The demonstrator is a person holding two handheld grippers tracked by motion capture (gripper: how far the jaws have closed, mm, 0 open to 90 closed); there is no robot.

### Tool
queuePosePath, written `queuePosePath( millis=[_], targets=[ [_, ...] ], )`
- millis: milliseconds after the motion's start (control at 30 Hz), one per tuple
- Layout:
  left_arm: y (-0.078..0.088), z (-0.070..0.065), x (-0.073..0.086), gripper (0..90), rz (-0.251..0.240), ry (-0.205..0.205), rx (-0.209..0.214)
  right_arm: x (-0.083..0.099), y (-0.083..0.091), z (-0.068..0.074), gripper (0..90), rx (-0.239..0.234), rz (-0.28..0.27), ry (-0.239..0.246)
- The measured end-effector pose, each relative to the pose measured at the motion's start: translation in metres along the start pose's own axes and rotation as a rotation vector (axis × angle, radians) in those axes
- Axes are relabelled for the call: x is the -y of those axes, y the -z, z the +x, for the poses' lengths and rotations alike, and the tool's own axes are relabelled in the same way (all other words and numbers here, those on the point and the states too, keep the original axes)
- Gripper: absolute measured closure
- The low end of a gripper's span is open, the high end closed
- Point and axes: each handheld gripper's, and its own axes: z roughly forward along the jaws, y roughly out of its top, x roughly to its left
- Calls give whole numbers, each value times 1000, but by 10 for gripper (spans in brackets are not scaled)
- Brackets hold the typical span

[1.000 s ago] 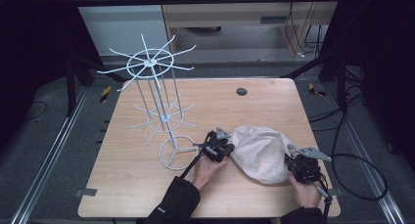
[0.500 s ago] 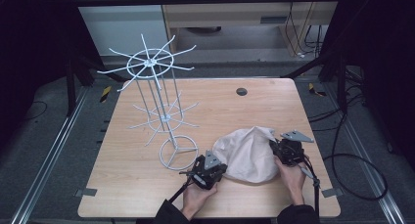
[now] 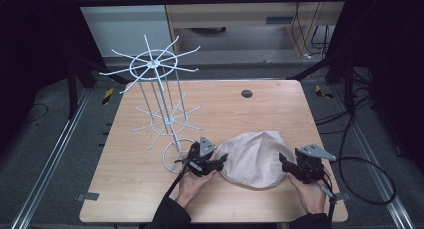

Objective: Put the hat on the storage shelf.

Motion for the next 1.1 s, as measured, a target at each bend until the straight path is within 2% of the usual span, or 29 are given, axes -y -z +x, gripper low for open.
queuePosePath(
  millis=[100, 167, 200, 233, 333, 533, 600, 700, 833, 933, 1100],
  targets=[
    [-10, 7, 3, 390, 18, 11, 37, 13, 3, 6, 376, -2, 50, 1],
    [-15, 11, 5, 379, 48, 4, 63, 19, 1, 9, 383, -10, 69, 2],
    [-15, 11, 5, 393, 48, 4, 63, 19, 1, 9, 383, -10, 69, 2],
    [-15, 11, 5, 393, 51, 12, 78, 23, -2, 12, 424, -12, 92, 7],
    [-14, 7, 6, 531, 61, 11, 104, 25, -14, 14, 558, -14, 131, 35],
    [-12, -1, 6, 706, 90, -14, 100, 19, -28, 9, 811, -11, 139, 30],
    [-9, -5, 6, 761, 89, -15, 101, 16, -33, 7, 852, -12, 143, 29],
    [-3, -11, 7, 823, 87, -20, 118, 10, -39, 5, 871, -4, 131, 37],
    [4, -25, 13, 842, 61, -14, 155, 2, -51, -3, 872, -11, 103, 21],
    [8, -38, 18, 846, 34, 2, 186, -5, -62, -10, 869, -26, 75, 12],
    [11, -59, 24, 847, 17, 11, 234, -14, -79, -14, 865, -78, 58, -11]
  ],
)
